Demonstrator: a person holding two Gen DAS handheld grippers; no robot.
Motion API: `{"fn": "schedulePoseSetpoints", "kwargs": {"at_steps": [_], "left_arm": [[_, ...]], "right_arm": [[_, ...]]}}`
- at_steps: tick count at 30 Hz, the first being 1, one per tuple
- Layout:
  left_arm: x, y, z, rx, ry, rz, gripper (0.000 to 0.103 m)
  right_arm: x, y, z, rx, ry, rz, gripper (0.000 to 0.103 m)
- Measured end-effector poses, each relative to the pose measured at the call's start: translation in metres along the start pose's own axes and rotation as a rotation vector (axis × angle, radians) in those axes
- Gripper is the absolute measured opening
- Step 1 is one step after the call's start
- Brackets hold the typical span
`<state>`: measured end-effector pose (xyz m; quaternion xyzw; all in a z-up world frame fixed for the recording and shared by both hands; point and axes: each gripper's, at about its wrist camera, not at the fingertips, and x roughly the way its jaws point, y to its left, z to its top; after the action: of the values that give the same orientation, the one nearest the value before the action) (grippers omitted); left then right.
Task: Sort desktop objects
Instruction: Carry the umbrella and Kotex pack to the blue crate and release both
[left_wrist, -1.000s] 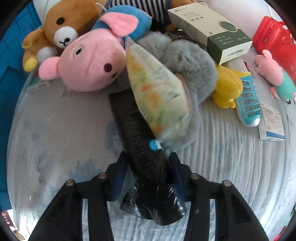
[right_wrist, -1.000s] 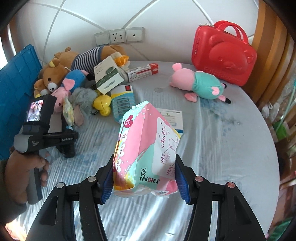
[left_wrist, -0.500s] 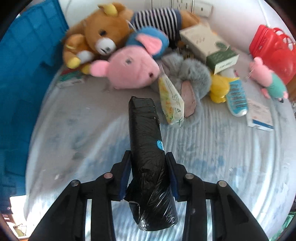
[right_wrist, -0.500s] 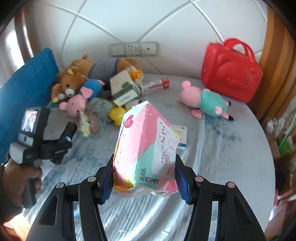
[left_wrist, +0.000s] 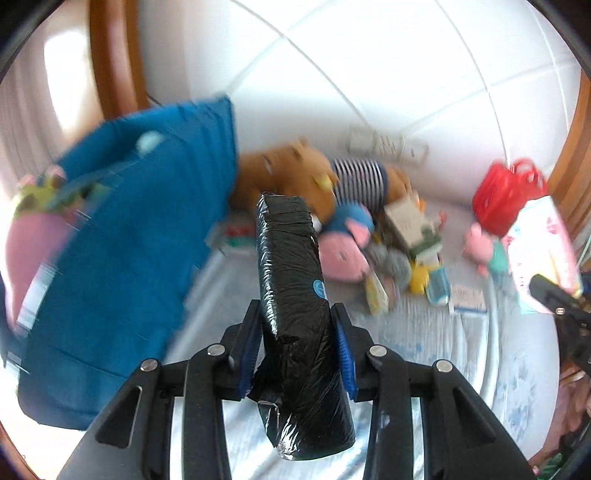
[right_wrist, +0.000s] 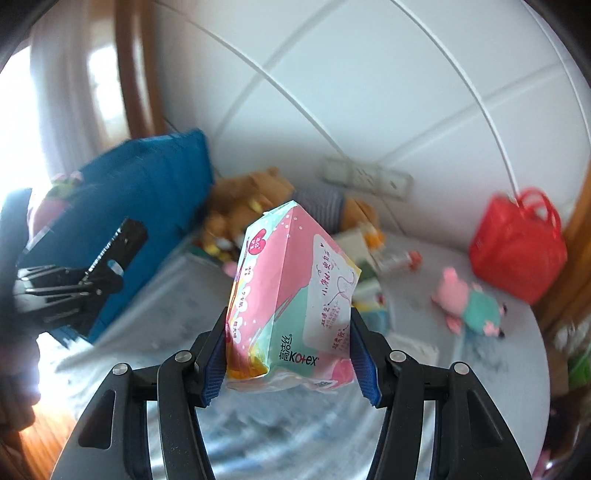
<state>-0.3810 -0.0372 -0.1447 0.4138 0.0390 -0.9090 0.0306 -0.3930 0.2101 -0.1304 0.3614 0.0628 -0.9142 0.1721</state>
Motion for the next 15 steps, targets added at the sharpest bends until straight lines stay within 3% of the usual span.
{"fn": "schedulePoseSetpoints", "kwargs": {"at_steps": [8, 15], "left_arm": [[-0.060, 0.131, 0.048, -0.016, -0.141, 0.019, 0.036], [-0.062, 0.247, 0.073, -0.035, -0.159, 0.044, 0.036]], "right_arm": [[0.011, 0.131, 0.098, -0.080, -0.085, 0.079, 0.057], [0.054, 0.273, 0.182, -0.186, -0.119, 0.152, 0.057]]}}
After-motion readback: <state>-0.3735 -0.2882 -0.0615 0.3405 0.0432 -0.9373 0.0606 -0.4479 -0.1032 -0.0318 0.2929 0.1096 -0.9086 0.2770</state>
